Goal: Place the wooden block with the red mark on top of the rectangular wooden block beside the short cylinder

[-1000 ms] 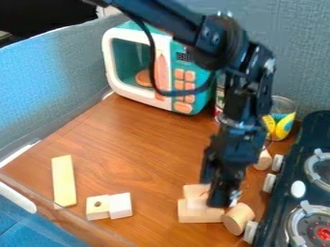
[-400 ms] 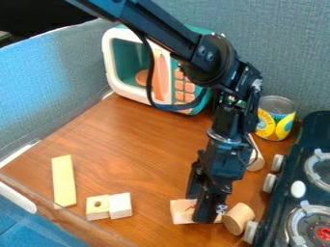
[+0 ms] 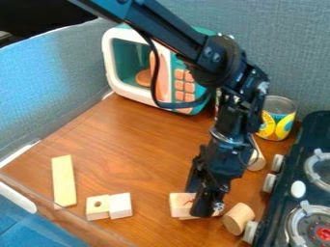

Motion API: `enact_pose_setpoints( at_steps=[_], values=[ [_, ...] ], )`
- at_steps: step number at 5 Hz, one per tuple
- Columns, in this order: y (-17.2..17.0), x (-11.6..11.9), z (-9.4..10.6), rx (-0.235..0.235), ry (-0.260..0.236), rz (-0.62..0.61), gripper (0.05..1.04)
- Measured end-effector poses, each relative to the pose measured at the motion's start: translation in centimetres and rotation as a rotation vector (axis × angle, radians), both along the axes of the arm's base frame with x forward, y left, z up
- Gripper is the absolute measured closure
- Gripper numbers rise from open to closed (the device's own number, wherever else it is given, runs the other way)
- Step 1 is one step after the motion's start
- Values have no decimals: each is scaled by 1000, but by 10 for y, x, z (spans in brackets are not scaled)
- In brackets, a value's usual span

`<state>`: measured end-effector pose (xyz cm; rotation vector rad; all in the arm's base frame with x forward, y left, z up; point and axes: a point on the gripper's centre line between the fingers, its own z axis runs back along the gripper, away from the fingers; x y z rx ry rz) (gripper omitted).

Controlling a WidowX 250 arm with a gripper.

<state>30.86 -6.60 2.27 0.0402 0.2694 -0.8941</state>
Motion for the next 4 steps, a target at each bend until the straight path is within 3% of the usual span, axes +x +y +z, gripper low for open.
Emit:
enact_pose_setpoints(
  at_steps=[1,3,4],
  values=[
    [1,3,0,23,-20,-14,517],
    [2,9,0,14,-56,-2,517],
    [2,12,-1,14,-79,21,472]
  ],
)
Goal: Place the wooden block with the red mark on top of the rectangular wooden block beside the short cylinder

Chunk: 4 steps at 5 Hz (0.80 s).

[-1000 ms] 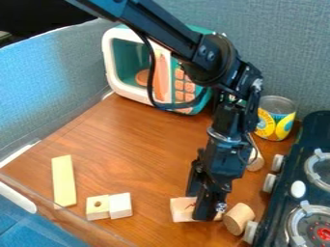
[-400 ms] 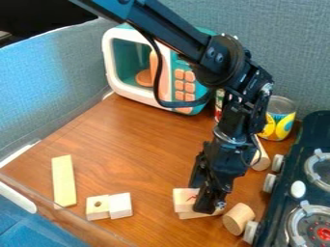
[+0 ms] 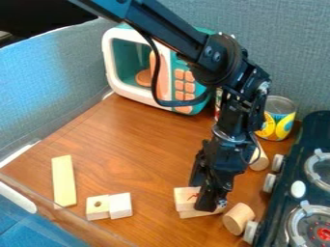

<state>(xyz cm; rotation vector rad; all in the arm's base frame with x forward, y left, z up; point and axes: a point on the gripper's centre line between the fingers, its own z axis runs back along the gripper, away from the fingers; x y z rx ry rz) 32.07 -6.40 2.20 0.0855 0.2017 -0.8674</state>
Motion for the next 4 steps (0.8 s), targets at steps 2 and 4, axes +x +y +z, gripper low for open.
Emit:
enact_pose_setpoints(
  at_steps=[2,4],
  values=[
    [2,-4,7,-34,-48,55,77],
    [4,-20,64,-79,-194,169,83]
  ],
)
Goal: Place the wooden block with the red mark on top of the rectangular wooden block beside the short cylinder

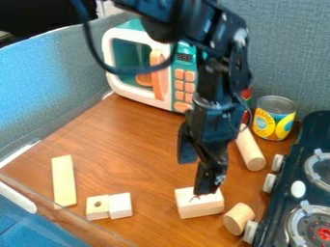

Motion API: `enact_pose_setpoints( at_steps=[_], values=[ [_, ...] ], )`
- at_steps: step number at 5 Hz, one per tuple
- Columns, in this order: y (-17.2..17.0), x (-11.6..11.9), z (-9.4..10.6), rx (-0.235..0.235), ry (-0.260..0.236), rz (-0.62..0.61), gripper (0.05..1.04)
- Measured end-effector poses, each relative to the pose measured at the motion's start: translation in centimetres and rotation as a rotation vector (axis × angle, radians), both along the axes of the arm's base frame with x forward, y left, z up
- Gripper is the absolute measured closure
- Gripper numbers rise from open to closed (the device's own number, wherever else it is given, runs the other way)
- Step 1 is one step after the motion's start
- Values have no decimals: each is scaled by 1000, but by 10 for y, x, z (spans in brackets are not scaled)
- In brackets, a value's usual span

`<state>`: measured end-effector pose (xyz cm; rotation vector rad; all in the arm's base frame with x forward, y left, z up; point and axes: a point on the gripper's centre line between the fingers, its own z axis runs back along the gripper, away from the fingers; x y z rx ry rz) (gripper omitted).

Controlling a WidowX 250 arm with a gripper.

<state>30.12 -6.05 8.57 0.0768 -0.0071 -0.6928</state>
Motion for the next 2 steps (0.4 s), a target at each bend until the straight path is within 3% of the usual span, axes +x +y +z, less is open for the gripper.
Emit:
enact_pose_setpoints(
  at_steps=[1,2],
  values=[
    [5,-11,18,-1,-34,88,83],
    [13,-14,19,1,3,111,83]
  ],
)
